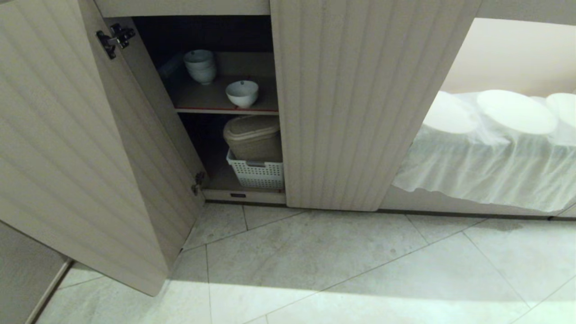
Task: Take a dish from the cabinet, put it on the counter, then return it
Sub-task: Take the bowl from the cabinet
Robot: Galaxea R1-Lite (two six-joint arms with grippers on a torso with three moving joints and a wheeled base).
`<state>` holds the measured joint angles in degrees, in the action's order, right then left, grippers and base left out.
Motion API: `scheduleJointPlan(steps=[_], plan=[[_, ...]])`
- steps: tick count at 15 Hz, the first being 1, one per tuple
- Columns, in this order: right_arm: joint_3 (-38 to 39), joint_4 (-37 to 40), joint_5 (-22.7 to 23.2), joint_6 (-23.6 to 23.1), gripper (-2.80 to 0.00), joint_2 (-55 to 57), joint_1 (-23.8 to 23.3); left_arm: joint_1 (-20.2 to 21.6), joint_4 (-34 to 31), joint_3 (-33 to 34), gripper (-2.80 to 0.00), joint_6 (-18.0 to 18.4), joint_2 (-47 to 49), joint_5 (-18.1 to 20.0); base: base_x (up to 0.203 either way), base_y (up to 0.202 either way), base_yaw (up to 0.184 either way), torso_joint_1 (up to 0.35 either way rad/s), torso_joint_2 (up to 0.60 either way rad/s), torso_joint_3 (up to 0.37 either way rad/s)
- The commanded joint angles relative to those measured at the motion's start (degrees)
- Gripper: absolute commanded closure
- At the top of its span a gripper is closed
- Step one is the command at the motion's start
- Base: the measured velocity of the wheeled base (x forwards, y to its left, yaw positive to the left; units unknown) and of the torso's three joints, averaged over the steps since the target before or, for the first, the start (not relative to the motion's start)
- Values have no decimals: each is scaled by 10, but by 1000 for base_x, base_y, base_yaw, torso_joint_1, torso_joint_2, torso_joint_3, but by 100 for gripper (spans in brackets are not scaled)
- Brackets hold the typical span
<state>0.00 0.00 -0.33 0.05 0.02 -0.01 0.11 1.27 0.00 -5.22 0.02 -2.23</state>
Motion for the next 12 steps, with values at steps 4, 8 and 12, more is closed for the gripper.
scheduleJointPlan(steps=[4, 8, 12], plan=[[0, 0, 0, 0, 0, 0, 1, 0, 1, 0, 0, 0, 0, -1, 0, 0, 0, 0, 0, 0], [0, 0, 0, 0, 0, 0, 0, 1, 1, 0, 0, 1, 0, -1, 0, 0, 0, 0, 0, 0], [0, 0, 0, 0, 0, 0, 1, 1, 0, 0, 0, 1, 0, -1, 0, 0, 0, 0, 0, 0]])
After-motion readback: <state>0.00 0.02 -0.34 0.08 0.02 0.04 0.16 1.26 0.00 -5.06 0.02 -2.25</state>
